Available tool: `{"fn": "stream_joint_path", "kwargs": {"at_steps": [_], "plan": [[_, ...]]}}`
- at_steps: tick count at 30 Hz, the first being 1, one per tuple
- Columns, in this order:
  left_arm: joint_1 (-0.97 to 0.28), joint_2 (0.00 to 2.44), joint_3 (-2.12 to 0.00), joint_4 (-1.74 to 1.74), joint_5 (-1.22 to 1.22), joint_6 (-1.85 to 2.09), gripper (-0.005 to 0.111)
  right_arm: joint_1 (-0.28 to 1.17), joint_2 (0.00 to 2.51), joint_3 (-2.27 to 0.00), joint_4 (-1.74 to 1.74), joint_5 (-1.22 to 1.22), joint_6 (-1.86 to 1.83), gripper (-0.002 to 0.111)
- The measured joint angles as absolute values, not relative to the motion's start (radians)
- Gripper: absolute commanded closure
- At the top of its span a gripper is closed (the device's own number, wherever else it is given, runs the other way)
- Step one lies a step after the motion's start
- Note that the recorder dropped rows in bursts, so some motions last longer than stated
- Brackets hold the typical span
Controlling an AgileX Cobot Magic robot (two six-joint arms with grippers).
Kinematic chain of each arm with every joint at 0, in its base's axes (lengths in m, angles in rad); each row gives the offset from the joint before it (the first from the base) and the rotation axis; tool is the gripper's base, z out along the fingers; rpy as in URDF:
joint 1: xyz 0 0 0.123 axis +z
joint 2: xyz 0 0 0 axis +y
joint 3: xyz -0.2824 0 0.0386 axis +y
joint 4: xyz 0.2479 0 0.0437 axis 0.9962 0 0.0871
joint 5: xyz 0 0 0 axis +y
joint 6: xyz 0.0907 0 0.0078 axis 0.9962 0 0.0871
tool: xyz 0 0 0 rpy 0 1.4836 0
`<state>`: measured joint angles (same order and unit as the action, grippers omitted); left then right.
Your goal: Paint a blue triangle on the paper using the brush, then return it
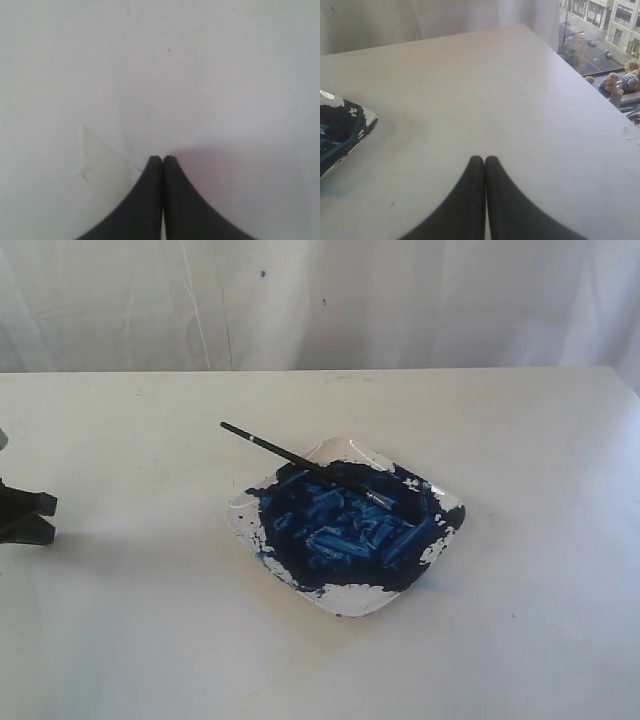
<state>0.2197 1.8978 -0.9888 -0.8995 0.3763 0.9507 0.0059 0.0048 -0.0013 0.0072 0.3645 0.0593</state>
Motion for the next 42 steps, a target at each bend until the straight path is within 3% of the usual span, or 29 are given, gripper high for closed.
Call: {"fn": "stream_joint_path", "kwargs": {"at_steps": [5, 15, 19, 35, 39, 42], "plan": [[0.220, 1.896, -0.989, -0.900, 0.298, 0.951, 0.107, 0.006, 0.005, -0.001, 0.000, 0.324, 0.034, 0.108], [0.220, 1.896, -0.992, -0.893, 0.147, 0.951, 0.107, 0.006, 0.005, -0.001, 0.247, -0.234, 0.261, 0.108], [0.220, 1.896, -0.992, -0.891, 0.098, 0.951, 0.107, 0.006, 0.005, -0.001, 0.261, -0.350, 0.336, 0.108], [0.220, 1.896, -0.992, -0.889, 0.007, 0.951, 0.107, 0.006, 0.005, -0.001, 0.271, 0.057, 0.383, 0.108], [0.220, 1.896, -0.992, -0.911, 0.016, 0.877, 0.107, 0.079, 0.012, -0.032, 0.271, 0.100, 0.307, 0.108], [0.220, 1.896, -0.992, -0.924, 0.133, 0.831, 0.107, 0.200, 0.163, -0.126, 0.276, 0.083, 0.214, 0.108]]}}
